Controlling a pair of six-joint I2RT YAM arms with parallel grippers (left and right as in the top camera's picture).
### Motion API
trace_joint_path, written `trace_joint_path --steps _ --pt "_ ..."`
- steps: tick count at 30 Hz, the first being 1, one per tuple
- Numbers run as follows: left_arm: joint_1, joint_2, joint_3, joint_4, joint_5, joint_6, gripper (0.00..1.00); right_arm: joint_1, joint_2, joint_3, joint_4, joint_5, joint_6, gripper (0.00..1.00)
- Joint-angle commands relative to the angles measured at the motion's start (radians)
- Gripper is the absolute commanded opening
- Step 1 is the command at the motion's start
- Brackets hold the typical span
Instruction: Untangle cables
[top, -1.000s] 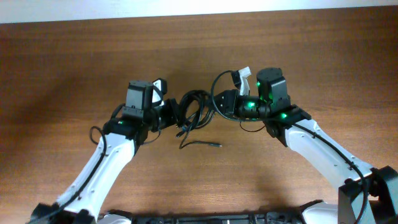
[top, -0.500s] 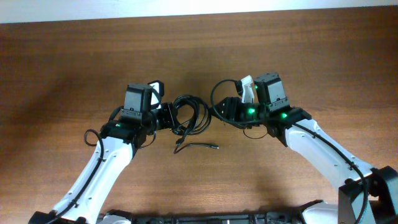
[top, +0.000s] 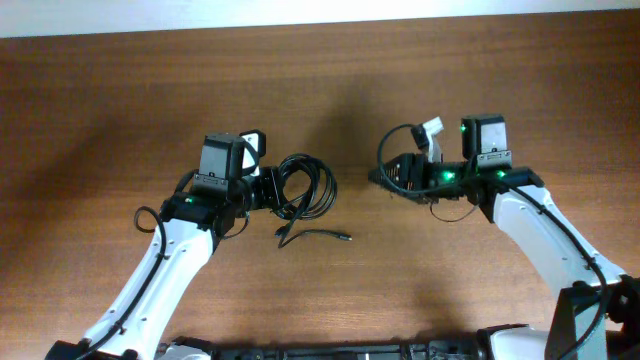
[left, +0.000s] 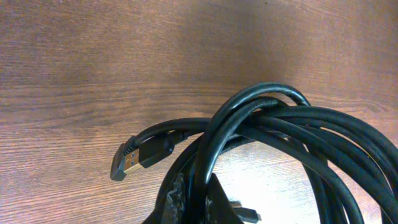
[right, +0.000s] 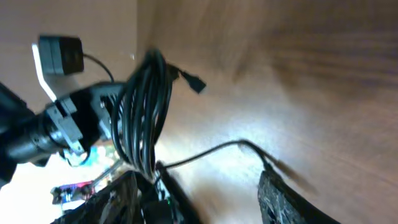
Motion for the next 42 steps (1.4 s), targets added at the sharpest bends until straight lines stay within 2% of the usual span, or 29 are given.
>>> trace_joint_path --steps 1,2,6,8,12,13,14,15,23,28,33,36,38,42 --pt "0.0 -0.028 0.031 0.005 -0.005 0.027 0.0 0.031 -0.019 0.01 -0.037 -0.043 -0.099 0.6" --pt "0.0 -0.028 0.033 0.005 -0.006 0.027 0.0 0.037 -0.024 0.01 -0.037 -0.043 -0.098 0.64" --pt "0.0 -0.028 0.082 -0.038 -0.013 0.073 0.0 0.036 -0.096 0.01 -0.047 -0.043 -0.098 0.67" --pt "0.0 -0.028 0.12 -0.085 -0.068 0.079 0.0 0.037 -0.169 0.01 -0.06 -0.038 -0.099 0.7" --pt "0.0 -0.028 0.138 -0.103 -0.092 0.079 0.0 0.061 -0.303 0.01 -0.099 0.18 -0.105 0.73" --pt "0.0 -0.028 0.138 -0.103 -0.091 0.079 0.0 0.072 -0.316 0.01 -0.1 0.226 -0.103 0.79" --pt "0.0 -0.028 0.138 -0.103 -0.092 0.079 0.0 0.08 -0.319 0.01 -0.098 0.232 -0.1 0.97" --pt "0.0 -0.028 0.138 -0.103 -0.091 0.079 0.0 0.084 -0.318 0.01 -0.097 0.23 -0.088 0.99" --pt "-0.025 -0.028 0.138 -0.103 -0.092 0.01 0.0 0.097 -0.293 0.01 -0.097 0.22 -0.069 0.99" --pt "-0.033 -0.028 0.138 -0.103 -0.127 -0.032 0.0 0.104 -0.274 0.01 -0.095 0.224 -0.146 1.0" --pt "-0.033 -0.028 0.138 -0.101 -0.196 -0.068 0.0 0.187 -0.242 0.01 -0.064 0.223 -0.15 0.89" --pt "-0.033 -0.028 0.138 -0.101 -0.265 -0.068 0.0 0.283 -0.221 0.01 0.009 0.23 -0.142 0.78" --pt "-0.033 -0.028 0.138 -0.102 -0.306 -0.068 0.0 0.333 -0.201 0.01 0.075 0.286 -0.044 0.77" --pt "-0.033 -0.028 0.138 -0.101 -0.32 -0.091 0.0 0.383 -0.139 0.01 0.21 0.366 0.269 0.73"
